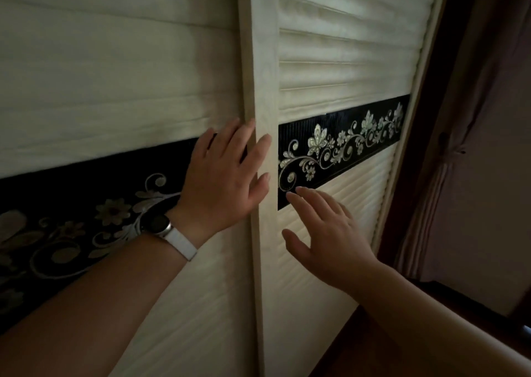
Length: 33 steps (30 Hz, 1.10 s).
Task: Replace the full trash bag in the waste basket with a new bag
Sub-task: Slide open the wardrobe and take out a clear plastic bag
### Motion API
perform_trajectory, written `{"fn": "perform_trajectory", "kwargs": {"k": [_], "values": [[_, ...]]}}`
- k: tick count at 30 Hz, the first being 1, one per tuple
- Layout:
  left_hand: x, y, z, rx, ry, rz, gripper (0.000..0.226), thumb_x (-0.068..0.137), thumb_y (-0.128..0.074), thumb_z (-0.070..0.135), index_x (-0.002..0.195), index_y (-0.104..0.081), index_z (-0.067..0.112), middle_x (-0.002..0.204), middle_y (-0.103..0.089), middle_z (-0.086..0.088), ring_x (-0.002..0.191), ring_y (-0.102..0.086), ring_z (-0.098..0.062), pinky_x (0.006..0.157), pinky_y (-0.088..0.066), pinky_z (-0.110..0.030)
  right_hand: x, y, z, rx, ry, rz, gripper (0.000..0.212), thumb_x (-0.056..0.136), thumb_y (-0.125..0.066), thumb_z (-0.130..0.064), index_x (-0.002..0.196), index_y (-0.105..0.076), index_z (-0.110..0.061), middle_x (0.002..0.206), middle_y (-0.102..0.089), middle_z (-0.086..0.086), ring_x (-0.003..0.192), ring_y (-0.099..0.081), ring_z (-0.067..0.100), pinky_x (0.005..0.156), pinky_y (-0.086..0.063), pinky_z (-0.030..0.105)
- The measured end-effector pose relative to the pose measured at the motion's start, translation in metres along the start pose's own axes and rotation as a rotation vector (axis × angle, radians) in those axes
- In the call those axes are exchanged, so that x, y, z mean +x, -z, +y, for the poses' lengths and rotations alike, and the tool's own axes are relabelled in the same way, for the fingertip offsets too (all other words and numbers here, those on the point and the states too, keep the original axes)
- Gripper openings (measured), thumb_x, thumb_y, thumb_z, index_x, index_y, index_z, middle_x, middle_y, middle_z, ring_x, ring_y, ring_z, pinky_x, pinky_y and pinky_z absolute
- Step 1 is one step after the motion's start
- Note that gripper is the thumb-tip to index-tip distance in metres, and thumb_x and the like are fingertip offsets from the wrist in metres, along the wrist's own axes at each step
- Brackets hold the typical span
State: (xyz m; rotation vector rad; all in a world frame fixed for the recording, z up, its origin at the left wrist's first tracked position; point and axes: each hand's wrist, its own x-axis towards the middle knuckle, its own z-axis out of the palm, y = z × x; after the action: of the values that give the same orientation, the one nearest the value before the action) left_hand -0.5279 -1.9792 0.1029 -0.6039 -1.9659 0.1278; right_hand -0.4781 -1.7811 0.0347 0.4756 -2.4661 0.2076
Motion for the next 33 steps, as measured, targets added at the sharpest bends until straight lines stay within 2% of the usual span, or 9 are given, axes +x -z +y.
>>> {"fn": "perform_trajectory", "kwargs": {"k": [4, 9, 16, 20, 28, 33], "values": [[0.024, -0.006, -0.014, 0.084, 0.025, 0.02, 0.062, 0.092, -0.054, 0.044, 0.145, -0.039, 0.015, 0.151, -0.037, -0.022, 0.138, -0.035, -0.041, 0.106, -0.03, -0.062, 0.027, -0.021, 0.003, 0.074, 0.031, 0.113, 0.063, 0.091, -0.045, -0.052, 0.145, -0.034, -0.021, 0.147, -0.043, 0.004, 0.137, -0.033, 0.022, 0.108, -0.022, 0.035], [0.035, -0.021, -0.02, 0.205, 0.02, -0.021, 0.079, 0.089, -0.055, 0.053, 0.15, -0.027, 0.012, 0.156, -0.028, -0.022, 0.141, -0.03, -0.041, 0.109, -0.026, -0.06, 0.058, -0.063, 0.013, 0.174, 0.065, 0.237, 0.071, 0.09, -0.051, -0.051, 0.146, -0.03, -0.014, 0.152, -0.035, 0.011, 0.142, -0.027, 0.025, 0.115, -0.019, 0.036], [0.042, -0.049, -0.014, 0.227, 0.095, 0.043, 0.091, 0.084, -0.055, 0.063, 0.15, -0.022, 0.009, 0.155, -0.027, -0.022, 0.141, -0.031, -0.04, 0.109, -0.025, -0.059, 0.087, -0.106, 0.026, 0.343, 0.162, 0.452, 0.074, 0.084, -0.057, -0.055, 0.139, -0.036, -0.008, 0.146, -0.039, 0.021, 0.139, -0.033, 0.033, 0.108, -0.036, 0.05], [0.044, -0.058, -0.01, 0.247, 0.117, 0.095, 0.091, 0.083, -0.054, 0.064, 0.147, -0.027, 0.006, 0.155, -0.025, -0.019, 0.141, -0.031, -0.036, 0.11, -0.024, -0.059, 0.095, -0.119, 0.036, 0.36, 0.213, 0.537, 0.079, 0.076, -0.067, -0.054, 0.135, -0.041, -0.008, 0.144, -0.04, 0.02, 0.136, -0.037, 0.035, 0.105, -0.037, 0.053], [0.067, -0.088, 0.009, 0.256, 0.087, 0.146, 0.082, 0.085, -0.054, 0.062, 0.142, -0.035, 0.007, 0.149, -0.038, -0.022, 0.137, -0.036, -0.037, 0.111, -0.022, -0.056, 0.111, -0.135, 0.078, 0.345, 0.241, 0.59, 0.081, 0.073, -0.065, -0.057, 0.134, -0.041, -0.009, 0.144, -0.037, 0.018, 0.133, -0.039, 0.037, 0.104, -0.036, 0.054], [0.093, -0.107, 0.027, 0.197, 0.053, 0.163, 0.077, 0.086, -0.059, 0.056, 0.14, -0.041, 0.004, 0.147, -0.041, -0.025, 0.133, -0.042, -0.039, 0.105, -0.036, -0.049, 0.123, -0.141, 0.113, 0.342, 0.22, 0.622, 0.08, 0.072, -0.063, -0.057, 0.133, -0.042, -0.009, 0.143, -0.038, 0.018, 0.132, -0.04, 0.037, 0.103, -0.037, 0.054]]}}
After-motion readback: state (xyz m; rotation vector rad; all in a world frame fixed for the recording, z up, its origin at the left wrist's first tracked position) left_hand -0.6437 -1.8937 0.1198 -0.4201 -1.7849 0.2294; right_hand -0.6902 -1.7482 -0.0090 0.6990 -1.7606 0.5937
